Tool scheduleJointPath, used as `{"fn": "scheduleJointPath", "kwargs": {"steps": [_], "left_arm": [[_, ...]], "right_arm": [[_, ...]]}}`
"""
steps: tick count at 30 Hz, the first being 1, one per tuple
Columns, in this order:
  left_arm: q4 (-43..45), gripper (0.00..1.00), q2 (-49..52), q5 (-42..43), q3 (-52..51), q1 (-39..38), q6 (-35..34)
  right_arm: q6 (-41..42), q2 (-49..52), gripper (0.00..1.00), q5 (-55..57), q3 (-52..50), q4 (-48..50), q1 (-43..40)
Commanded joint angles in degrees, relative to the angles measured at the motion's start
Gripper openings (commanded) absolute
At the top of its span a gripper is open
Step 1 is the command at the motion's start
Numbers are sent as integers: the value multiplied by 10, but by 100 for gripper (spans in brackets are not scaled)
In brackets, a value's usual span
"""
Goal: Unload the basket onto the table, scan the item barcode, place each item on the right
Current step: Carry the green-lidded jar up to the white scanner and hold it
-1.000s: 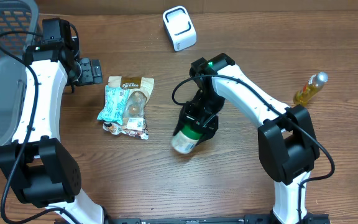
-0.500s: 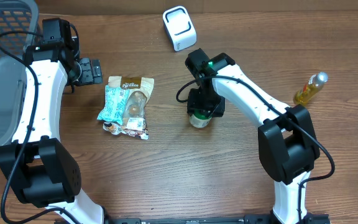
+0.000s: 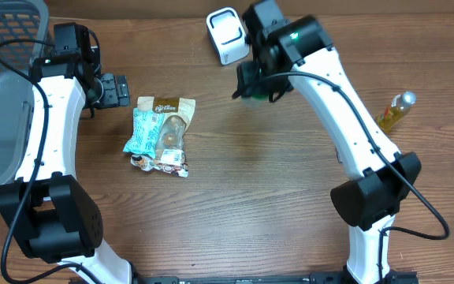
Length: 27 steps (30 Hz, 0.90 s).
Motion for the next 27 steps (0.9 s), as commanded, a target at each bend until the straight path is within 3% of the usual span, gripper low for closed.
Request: {"fn": "scheduleJointPath", "kwargs": {"steps": [1,6,17,23,27], "left_arm": [[0,100,-11,3,10,-4,11],[0,99,-11,3,10,-4,11],[0,100,-11,3,10,-4,11],[0,100,-11,3,10,-4,11],[0,100,-11,3,10,-4,11]], "right_arm": [[-10,-10,21,7,93,16,-1],[-10,-10,19,10,114,92,-1],[-10,11,18,71,58,325,-1],[-10,64,19,71,53,402,-1],[-10,121,19,140,52,458,-2]]}}
